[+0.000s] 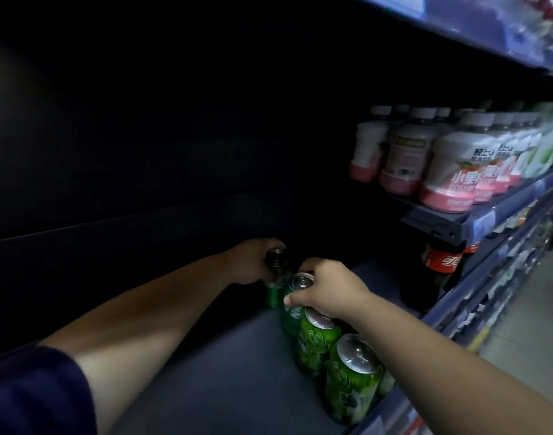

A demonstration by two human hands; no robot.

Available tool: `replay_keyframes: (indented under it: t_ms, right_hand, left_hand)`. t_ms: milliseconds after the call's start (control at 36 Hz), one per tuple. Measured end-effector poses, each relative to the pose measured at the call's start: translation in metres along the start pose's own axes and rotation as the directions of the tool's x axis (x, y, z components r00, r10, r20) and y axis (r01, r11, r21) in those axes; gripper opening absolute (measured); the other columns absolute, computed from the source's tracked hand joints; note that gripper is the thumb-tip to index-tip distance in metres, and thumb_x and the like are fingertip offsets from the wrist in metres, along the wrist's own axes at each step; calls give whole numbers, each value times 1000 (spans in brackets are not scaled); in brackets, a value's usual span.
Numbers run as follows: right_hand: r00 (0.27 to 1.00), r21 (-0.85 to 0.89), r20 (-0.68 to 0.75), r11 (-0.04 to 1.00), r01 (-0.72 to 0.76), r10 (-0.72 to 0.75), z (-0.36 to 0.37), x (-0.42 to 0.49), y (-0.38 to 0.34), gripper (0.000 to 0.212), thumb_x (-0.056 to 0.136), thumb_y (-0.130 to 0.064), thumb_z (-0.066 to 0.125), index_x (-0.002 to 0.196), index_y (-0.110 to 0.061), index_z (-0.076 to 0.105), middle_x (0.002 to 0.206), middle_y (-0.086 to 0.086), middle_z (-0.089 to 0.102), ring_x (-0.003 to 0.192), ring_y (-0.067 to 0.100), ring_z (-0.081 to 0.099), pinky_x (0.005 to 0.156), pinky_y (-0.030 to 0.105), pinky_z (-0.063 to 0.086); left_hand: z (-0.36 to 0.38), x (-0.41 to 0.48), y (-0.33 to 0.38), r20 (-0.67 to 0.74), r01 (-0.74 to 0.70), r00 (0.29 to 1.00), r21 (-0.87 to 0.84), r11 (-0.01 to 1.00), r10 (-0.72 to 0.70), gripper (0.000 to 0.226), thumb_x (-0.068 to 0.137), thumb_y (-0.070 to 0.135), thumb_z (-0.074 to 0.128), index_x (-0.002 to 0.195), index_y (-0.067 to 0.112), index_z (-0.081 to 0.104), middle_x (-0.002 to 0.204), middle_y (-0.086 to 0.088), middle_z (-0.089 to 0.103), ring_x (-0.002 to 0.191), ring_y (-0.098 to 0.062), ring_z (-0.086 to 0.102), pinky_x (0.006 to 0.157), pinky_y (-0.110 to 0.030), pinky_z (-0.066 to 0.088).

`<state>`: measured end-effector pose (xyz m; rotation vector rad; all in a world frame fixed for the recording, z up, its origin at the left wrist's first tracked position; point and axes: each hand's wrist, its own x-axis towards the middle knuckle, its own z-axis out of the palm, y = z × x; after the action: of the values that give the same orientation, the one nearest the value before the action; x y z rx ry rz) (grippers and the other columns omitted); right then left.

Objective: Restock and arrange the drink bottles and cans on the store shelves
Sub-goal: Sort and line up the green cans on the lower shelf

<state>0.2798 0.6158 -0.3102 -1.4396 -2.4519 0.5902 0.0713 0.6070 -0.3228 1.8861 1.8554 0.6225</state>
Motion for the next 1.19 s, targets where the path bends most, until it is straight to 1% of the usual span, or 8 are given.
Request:
replay_keyframes:
  t_ms: [111,389,500,639,806,1000,1111,1194]
  right_hand:
    - [997,31,-57,998,52,-50,-2,-7,0,58,59,-60,86,107,-37,64,95,-14,67,86,12,66,65,28,51]
    - [958,206,-169,942,266,-234,-24,-35,-14,49,57,-50,89,96,-33,65,88,-15,69,82,2,66,75,36,59]
    - [940,261,-156,905,336,-304,-29,-50,-23,53,59,-47,92,103,-34,64,94,-15,68,85,2,66,77,35,59]
    - [912,333,-114,849,409,-395,-25,-70,-35,74,59,-45,93,124,-30,60,112,-11,67,102,7,65,93,34,55]
    - [865,370,2,804,465,-502,-4,-98,-42,74,59,-47,91,124,-37,57,118,-12,64,105,6,64,93,35,55]
    - [797,430,98,748,506,-596,26,-136,-50,71,64,-36,92,126,-32,59,121,-8,65,111,4,61,96,28,51]
    - [777,514,104,702,493,-621,34,-158,-57,48,75,-24,86,115,-33,62,108,-7,68,95,3,66,84,22,54]
    - [800,596,16,648,474,-600,32,-164,-63,34,84,-12,76,100,-38,61,94,-5,71,74,1,64,75,26,54]
  left_hand:
    - [-5,-7,6,22,-4,1000,75,997,3,73,65,11,86,131,23,57,112,5,67,101,-11,64,90,-27,53]
    - [-35,-60,34,67,21,997,312,950,-44,60,63,25,91,115,26,63,106,5,69,95,-14,66,82,-33,56]
    - [-48,-92,39,39,86,994,321,943,-104,51,56,26,90,95,41,59,98,6,70,91,-16,67,81,-38,57]
    - [-50,-140,50,6,176,982,357,917,-190,66,67,29,87,127,28,59,115,7,64,105,-15,61,90,-29,51]
    - [-35,-200,58,-27,285,955,347,894,-294,72,71,29,87,136,23,56,130,3,60,115,-16,57,99,-29,46]
    - [-12,-263,61,-106,404,915,224,887,-390,72,67,26,90,133,28,60,118,12,64,106,-11,61,95,-28,48]
    - [-3,-288,61,-115,447,893,121,886,-435,72,69,24,89,135,29,58,125,6,65,100,-21,70,89,-40,57]
    - [-3,-300,63,-131,446,893,138,884,-430,73,71,26,88,137,26,57,129,10,63,110,-14,65,97,-33,52]
